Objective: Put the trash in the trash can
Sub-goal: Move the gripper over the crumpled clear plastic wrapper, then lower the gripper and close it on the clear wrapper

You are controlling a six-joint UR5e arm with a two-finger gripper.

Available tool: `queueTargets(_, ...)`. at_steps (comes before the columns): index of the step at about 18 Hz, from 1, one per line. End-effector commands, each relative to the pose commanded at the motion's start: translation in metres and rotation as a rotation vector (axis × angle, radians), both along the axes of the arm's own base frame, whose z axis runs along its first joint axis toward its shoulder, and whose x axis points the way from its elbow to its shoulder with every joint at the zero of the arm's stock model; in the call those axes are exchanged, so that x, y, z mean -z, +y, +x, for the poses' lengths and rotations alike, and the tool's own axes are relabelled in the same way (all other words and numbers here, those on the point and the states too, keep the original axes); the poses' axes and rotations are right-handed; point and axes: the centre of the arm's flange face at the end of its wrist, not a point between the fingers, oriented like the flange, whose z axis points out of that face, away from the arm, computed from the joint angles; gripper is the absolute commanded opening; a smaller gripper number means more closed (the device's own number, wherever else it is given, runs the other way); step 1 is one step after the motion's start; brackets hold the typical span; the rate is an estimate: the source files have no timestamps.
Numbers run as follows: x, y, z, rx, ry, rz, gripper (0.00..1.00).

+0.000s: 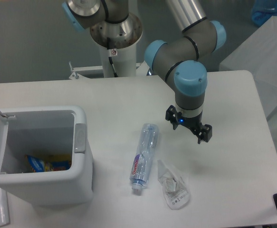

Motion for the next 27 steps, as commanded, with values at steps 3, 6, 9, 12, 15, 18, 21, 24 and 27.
queueTargets(3,0.001,0.001,0.000,0.002,-0.001,-0.001,1.00)
queueTargets(6,-0.002,0.002,-0.002,-0.037,0.002,0.014,1.00)
queueTargets(9,-0.002,0.005,-0.004,-0.056,0.001,0.040,1.00)
queueTargets(12,0.000,0.015,-0.016,-0.054,0.011,0.047,1.00)
queueTargets(15,0.002,0.028,-0.029,-0.108,0.005,0.082,1.00)
queueTargets(18,0.004,0.047,-0.037,-0.243,-0.003,0.125,1.00)
queueTargets(21,0.020,0.071,-0.047,-0.351,-0.012,0.139,1.00)
queueTargets(24,0.032,0.091,-0.049,-0.383,-0.010,0.134,1.00)
queueTargets(27,0.043,0.102,-0.035,-0.372,-0.025,0.120,1.00)
